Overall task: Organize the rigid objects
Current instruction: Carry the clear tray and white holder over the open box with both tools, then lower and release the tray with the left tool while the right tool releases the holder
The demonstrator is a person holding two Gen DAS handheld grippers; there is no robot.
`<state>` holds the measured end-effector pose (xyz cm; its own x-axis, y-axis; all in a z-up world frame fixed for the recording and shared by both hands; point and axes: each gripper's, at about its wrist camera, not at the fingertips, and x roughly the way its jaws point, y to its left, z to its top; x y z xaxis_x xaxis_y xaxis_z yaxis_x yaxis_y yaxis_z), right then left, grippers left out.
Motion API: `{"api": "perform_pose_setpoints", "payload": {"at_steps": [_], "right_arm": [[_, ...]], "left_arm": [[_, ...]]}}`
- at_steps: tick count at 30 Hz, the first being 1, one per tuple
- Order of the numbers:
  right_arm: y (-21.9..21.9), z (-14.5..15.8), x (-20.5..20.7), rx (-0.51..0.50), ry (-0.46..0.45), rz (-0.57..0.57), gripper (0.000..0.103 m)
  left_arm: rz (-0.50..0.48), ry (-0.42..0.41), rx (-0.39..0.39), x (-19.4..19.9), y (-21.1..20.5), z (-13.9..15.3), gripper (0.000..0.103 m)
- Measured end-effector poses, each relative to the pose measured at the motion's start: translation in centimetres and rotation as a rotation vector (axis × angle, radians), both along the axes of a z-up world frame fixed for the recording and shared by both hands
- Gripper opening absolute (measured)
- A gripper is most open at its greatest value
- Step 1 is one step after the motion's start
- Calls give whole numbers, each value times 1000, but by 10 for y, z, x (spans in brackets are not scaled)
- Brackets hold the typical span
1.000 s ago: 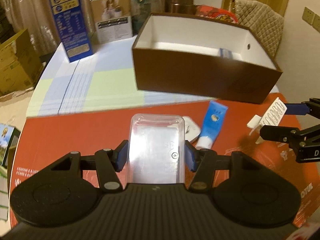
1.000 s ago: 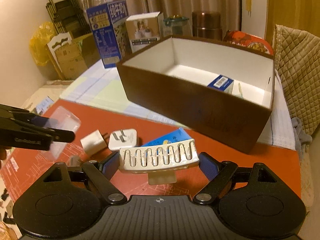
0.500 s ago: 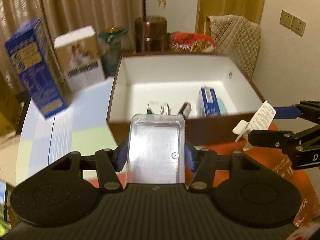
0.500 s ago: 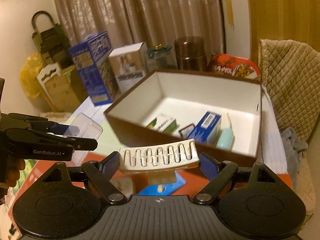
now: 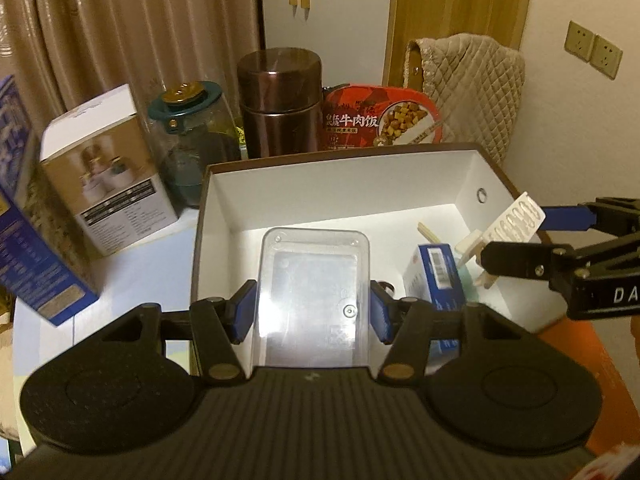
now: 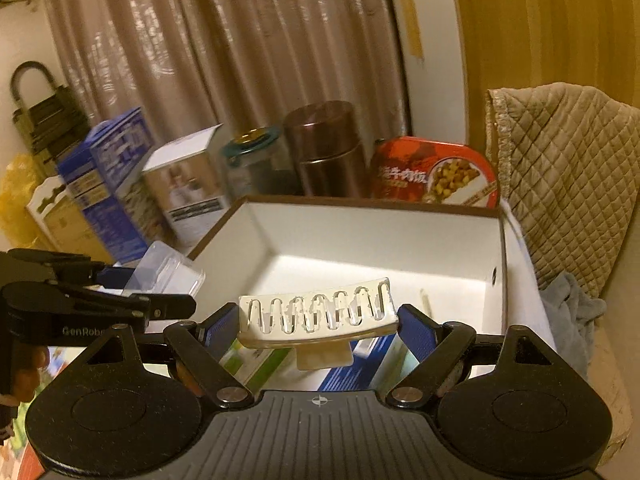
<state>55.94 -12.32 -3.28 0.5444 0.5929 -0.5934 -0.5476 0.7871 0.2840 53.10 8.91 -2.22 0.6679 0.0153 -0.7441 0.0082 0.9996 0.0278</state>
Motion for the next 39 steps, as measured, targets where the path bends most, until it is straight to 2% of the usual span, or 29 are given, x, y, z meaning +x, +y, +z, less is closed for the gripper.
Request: {"api": "perform_pose_setpoints", "payload": {"at_steps": [9,15,22,24,27,33,39], "right_arm": [[11,-16,52,-6,19,-58,82],[17,-31,75,-33,29,-87,82],[17,-40,91,-39,40,-131,82],[17,-40,92,-41,41,-136,82],[17,-42,94,-38,52,-141,82],[19,-46,96,-32,65,-146,82],[18,-43,103,44,81,-205,84]], "left_arm": [[-22,55,20,66,-3,-30,53],[-43,83,58,96,-9,-47,53],[-60,94,51,120,-15,-63,54],[-45,97,60,126,-14,-69,54],[-21,112,47,131,-10,-74,60],[-25,105,55,127,-5,-67,60],[-15,105,48,119,1,-64,60]]}}
